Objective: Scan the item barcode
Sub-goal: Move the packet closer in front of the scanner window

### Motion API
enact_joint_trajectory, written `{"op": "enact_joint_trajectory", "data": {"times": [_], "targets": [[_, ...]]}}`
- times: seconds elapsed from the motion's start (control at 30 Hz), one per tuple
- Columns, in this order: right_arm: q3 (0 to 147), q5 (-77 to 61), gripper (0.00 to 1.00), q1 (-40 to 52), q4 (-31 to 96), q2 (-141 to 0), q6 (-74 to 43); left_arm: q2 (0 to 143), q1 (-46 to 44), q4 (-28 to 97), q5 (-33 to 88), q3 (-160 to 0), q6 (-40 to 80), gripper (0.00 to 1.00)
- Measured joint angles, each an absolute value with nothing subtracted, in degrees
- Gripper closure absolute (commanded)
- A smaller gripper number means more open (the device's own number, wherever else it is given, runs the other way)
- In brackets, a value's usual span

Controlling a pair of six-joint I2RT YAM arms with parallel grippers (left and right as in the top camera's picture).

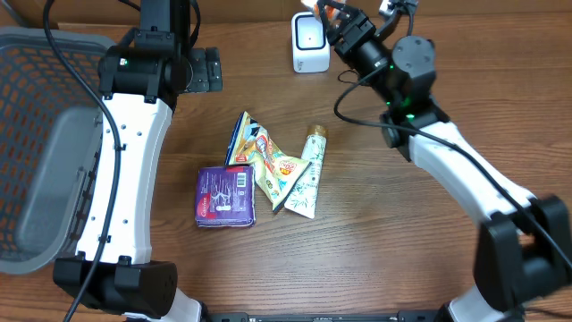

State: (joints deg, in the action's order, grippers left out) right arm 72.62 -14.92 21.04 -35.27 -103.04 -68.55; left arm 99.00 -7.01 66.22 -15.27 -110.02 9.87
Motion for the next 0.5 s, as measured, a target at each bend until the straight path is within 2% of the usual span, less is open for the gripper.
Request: {"op": "enact_joint_trajectory", "data": {"times": [0.17, 0.33, 0.5], "targets": [[73.5, -14.8, 0.48, 21.0, -46.0, -113.3, -85.1, 99.0, -7.0, 66.3, -15.3, -110.0, 9.9, 0.00], [81.3, -14.5, 0.48, 20.9, -47.5, -124.2, -98.5, 99.0, -7.0, 66.2, -15.3, -110.0, 9.9, 0.00], [93.6, -14.1, 0.52, 20.6, -45.5, -132.7, -105.9, 99.0, -7.0, 66.2, -15.3, -110.0, 9.9, 0.00]]}}
